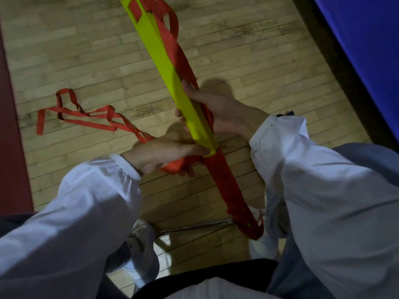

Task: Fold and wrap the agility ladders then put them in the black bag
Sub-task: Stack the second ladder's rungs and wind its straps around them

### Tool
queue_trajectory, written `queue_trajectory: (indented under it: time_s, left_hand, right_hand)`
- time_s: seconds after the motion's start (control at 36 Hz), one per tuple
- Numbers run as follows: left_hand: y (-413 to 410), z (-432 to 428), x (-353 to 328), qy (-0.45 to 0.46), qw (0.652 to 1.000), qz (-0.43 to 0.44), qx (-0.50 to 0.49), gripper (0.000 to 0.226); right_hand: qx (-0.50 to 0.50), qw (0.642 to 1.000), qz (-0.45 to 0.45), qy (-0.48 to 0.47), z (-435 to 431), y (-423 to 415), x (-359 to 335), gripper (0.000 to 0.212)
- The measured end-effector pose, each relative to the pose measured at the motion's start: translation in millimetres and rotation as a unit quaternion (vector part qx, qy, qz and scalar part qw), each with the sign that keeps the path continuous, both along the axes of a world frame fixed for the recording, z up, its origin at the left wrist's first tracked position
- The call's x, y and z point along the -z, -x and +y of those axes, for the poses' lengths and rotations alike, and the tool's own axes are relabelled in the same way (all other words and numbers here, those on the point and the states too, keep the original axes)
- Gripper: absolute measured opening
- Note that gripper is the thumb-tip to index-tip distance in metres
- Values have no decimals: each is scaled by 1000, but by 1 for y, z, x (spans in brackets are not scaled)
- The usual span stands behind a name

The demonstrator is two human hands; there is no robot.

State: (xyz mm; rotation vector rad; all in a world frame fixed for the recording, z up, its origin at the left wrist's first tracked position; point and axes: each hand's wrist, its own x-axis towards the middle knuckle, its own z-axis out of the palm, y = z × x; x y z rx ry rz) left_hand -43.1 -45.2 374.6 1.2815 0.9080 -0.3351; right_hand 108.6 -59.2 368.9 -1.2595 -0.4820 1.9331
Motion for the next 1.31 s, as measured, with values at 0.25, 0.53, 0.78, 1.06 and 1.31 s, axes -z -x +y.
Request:
queue_trajectory:
  time_s: [0.25,0.53,0.78,1.06,1.31]
  left_hand:
    - [-1,-6,-5,-76,997,-31,7,28]
    - [-2,-8,-15,-112,990,-64,-47,16]
    - [-2,-5,-26,-8,989,-130,-64,23]
    - [-2,-1,-25,75,988,-116,-64,34]
    - [-2,4,-26,101,990,-77,-55,21]
  right_hand:
    - [9,999,12,-40,5,2,14,52]
    - [34,999,16,-16,3,-6,0,36]
    - [48,990,124,41,2,-5,1,30]
    - [48,991,120,36,2,-4,1,18]
    - [38,996,74,29,-1,-4,1,24]
